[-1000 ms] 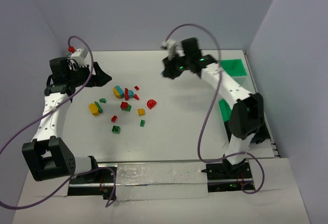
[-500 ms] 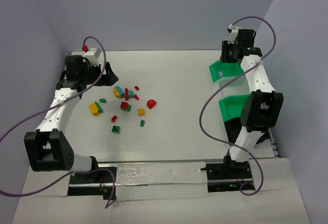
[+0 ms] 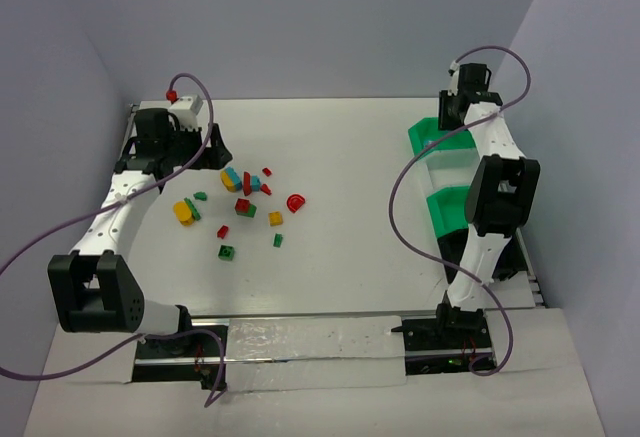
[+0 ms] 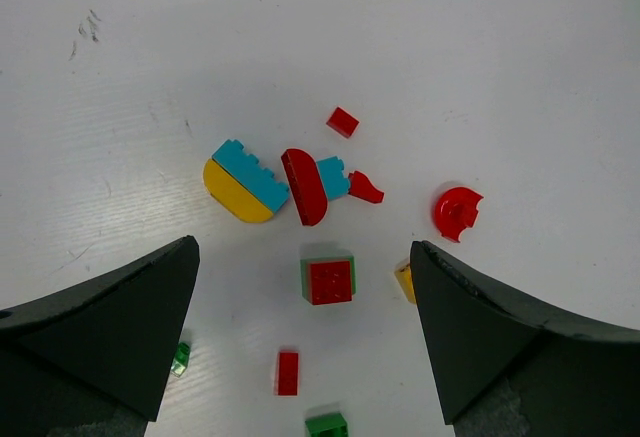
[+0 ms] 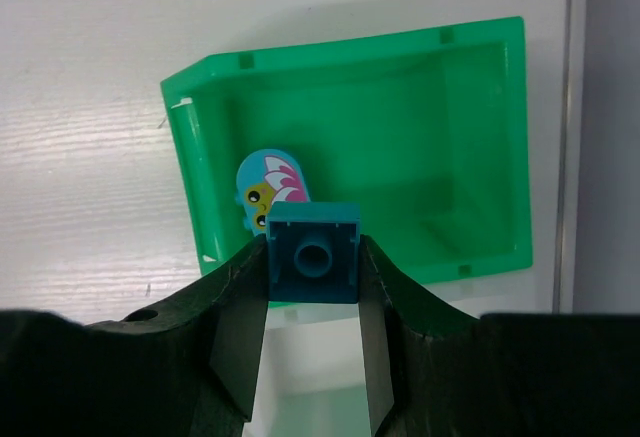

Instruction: Sort the legos into containers by color

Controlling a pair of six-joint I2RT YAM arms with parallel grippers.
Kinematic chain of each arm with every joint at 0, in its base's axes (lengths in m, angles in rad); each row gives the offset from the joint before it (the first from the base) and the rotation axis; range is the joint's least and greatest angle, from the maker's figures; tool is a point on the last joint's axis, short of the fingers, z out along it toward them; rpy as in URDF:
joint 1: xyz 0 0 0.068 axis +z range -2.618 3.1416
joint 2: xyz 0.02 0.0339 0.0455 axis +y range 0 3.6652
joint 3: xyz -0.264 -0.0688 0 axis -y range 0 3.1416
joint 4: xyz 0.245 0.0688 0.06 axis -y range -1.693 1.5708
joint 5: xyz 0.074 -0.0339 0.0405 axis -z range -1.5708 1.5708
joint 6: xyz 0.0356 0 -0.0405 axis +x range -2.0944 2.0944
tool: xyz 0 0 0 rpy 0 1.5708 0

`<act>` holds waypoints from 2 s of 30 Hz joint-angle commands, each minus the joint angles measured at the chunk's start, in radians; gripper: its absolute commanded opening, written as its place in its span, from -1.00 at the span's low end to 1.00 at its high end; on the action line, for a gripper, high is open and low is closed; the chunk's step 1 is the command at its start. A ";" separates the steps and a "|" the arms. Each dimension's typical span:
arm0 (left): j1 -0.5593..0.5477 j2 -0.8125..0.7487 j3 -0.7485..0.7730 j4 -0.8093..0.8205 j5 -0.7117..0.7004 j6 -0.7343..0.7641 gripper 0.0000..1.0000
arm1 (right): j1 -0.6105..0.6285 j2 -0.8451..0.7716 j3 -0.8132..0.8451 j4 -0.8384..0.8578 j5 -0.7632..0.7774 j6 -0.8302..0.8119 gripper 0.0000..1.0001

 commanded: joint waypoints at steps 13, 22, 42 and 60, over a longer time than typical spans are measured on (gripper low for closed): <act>-0.007 0.027 0.068 -0.030 0.017 0.028 0.98 | -0.021 0.023 0.091 -0.028 0.047 0.007 0.66; -0.051 0.048 0.056 -0.020 0.159 0.228 0.95 | 0.010 -0.142 0.039 -0.028 -0.191 0.013 0.97; -0.305 0.334 0.181 -0.105 -0.310 -0.074 0.65 | 0.079 -0.256 -0.084 -0.052 -0.271 0.062 1.00; -0.360 0.456 0.199 -0.112 -0.523 -0.224 0.52 | 0.098 -0.279 -0.139 -0.039 -0.272 0.068 1.00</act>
